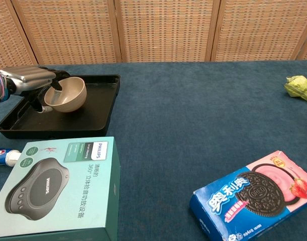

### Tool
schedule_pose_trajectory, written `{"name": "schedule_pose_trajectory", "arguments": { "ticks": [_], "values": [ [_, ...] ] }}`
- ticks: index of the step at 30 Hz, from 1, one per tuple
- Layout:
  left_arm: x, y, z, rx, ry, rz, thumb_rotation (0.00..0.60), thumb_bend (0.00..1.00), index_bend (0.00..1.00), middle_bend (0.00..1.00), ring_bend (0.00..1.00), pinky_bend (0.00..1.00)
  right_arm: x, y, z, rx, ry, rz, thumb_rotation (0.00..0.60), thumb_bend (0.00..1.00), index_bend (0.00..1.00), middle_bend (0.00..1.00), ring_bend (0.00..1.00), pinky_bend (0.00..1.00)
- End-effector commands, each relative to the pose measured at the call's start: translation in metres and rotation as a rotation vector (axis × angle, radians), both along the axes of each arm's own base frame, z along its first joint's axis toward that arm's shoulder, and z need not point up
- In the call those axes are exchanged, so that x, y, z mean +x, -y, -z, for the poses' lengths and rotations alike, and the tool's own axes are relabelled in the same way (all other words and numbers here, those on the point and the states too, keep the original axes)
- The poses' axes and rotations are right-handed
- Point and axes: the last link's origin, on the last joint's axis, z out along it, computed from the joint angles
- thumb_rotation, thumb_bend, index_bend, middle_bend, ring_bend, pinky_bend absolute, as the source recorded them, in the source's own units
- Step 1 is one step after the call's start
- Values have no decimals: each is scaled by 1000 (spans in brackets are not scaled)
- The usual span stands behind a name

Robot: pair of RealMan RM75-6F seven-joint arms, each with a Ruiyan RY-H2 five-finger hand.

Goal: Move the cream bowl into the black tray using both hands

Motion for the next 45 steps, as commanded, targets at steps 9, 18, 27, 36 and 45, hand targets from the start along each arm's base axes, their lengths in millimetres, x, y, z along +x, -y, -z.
{"name": "schedule_pose_trajectory", "arguments": {
  "ticks": [9, 18, 27, 36, 45],
  "values": [
    [-1, -2, -2, 10, -16, -16, 600, 396, 310, 0, 0, 0, 0, 0, 0, -3, 3, -1, 600, 234, 94, 0, 0, 40],
    [6, 12, -44, 114, 137, -6, 600, 229, 30, 0, 0, 0, 0, -1, -2, -8, 3, -6, 600, 234, 93, 0, 0, 39],
    [8, 72, -96, 295, 309, 41, 600, 88, 0, 0, 0, 0, 1, -2, -2, -9, -15, -2, 600, 233, 75, 0, 0, 19],
    [-2, 151, -99, 339, 306, -12, 600, 61, 0, 0, 0, 0, -3, -4, 4, 37, -99, 59, 600, 227, 1, 0, 0, 0],
    [-13, 186, -95, 325, 280, -23, 600, 60, 0, 0, 0, 0, 2, -6, 11, 74, -168, 87, 600, 227, 0, 0, 0, 0]
  ]
}}
